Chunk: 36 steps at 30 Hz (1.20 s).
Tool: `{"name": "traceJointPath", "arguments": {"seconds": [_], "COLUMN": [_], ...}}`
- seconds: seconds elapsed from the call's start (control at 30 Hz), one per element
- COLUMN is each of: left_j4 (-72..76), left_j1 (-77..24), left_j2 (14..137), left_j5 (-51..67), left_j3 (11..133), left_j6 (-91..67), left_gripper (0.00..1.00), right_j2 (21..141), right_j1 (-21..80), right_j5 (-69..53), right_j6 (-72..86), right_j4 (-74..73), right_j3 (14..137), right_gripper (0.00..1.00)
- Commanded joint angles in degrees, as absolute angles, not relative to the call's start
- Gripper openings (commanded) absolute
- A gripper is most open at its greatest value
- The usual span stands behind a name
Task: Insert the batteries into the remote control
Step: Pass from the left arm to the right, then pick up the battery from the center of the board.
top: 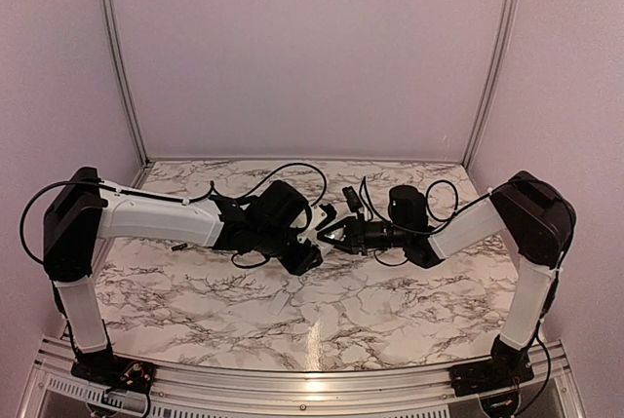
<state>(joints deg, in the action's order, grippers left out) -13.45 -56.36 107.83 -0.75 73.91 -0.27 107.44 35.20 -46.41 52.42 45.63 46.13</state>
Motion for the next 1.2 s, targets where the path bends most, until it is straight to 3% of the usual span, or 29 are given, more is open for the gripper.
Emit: {"name": "traceJointPath", "arguments": {"seconds": [0.0, 0.07, 0.13, 0.3, 0.83, 1.17], "left_j4": [-18.73, -21.59, -25.34, -33.27, -43.4, -43.48], "left_j1": [-54.76, -53.8, -52.51, -46.12, -30.65, -27.55], "left_j2": [106.09, 105.83, 105.07, 102.76, 104.04, 108.31], "left_j5": [-2.29, -1.65, -1.09, -1.18, -10.22, -12.62], "left_j3": [73.82, 74.86, 75.82, 76.45, 77.05, 77.22], "left_j6": [4.18, 5.22, 7.59, 11.67, 15.36, 19.13], "left_gripper": [0.45, 0.64, 0.76, 0.87, 0.85, 0.72], "right_j2": [105.16, 105.07, 105.03, 105.09, 104.7, 105.03], "right_j1": [34.94, 34.67, 33.98, 32.62, 31.99, 32.0], "right_j5": [-49.13, -48.9, -48.74, -48.96, -52.41, -53.03], "right_j6": [51.88, 51.86, 52.21, 52.28, 50.12, 50.43], "right_j4": [44.72, 44.89, 45.42, 47.41, 48.48, 48.51], "right_j3": [46.71, 46.53, 46.14, 44.68, 43.46, 44.21], "right_gripper": [0.0, 0.0, 0.0, 0.0, 0.0, 0.0]}}
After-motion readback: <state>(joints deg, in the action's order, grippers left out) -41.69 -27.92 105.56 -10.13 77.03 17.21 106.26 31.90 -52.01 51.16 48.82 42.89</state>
